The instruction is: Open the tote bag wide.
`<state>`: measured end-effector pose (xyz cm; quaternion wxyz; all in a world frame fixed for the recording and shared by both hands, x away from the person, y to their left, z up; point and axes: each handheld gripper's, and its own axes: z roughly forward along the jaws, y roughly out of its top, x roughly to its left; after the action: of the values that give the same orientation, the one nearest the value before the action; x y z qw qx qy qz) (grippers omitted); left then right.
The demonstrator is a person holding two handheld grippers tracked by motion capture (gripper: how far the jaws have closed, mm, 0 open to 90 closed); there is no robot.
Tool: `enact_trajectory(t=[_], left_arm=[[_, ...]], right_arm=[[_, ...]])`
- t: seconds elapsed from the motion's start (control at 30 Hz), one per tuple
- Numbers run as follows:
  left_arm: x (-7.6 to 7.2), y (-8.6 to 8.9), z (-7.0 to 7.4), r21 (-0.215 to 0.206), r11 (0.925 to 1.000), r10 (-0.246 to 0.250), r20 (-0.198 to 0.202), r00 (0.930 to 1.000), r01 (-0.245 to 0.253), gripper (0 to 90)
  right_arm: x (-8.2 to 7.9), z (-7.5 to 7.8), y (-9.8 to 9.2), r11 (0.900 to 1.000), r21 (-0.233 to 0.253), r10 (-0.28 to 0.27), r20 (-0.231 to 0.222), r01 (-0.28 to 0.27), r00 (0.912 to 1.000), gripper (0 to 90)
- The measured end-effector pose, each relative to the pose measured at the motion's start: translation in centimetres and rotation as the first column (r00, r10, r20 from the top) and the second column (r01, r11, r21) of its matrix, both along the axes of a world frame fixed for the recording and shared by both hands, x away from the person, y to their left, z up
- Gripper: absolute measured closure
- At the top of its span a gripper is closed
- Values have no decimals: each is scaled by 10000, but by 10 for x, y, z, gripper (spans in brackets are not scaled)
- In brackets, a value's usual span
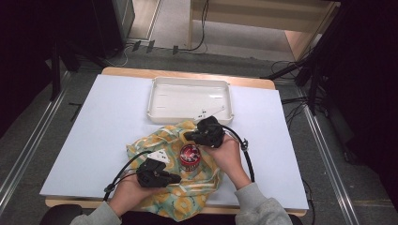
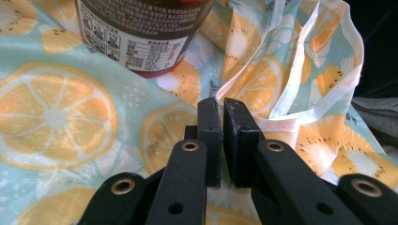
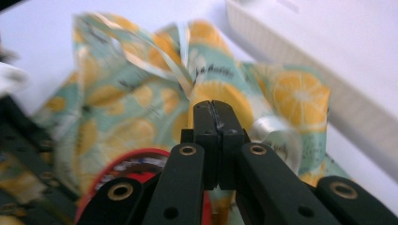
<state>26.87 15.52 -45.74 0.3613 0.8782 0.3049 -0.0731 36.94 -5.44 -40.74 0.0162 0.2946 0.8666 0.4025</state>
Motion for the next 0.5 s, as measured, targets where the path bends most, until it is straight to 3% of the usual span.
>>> enact_trajectory(t=[0.17, 0.5], left_arm=[[-5, -1, -7, 151, 9998, -158, -29, 9999, 158, 851], [-6, -3, -8, 183, 9995, -267, -75, 9996, 268, 850]], right_arm=[[13, -27, -3, 9996, -212, -198, -581, 186, 9981, 900], [23, -58, -11, 9955, -854, -484, -727, 421, 9962, 900]])
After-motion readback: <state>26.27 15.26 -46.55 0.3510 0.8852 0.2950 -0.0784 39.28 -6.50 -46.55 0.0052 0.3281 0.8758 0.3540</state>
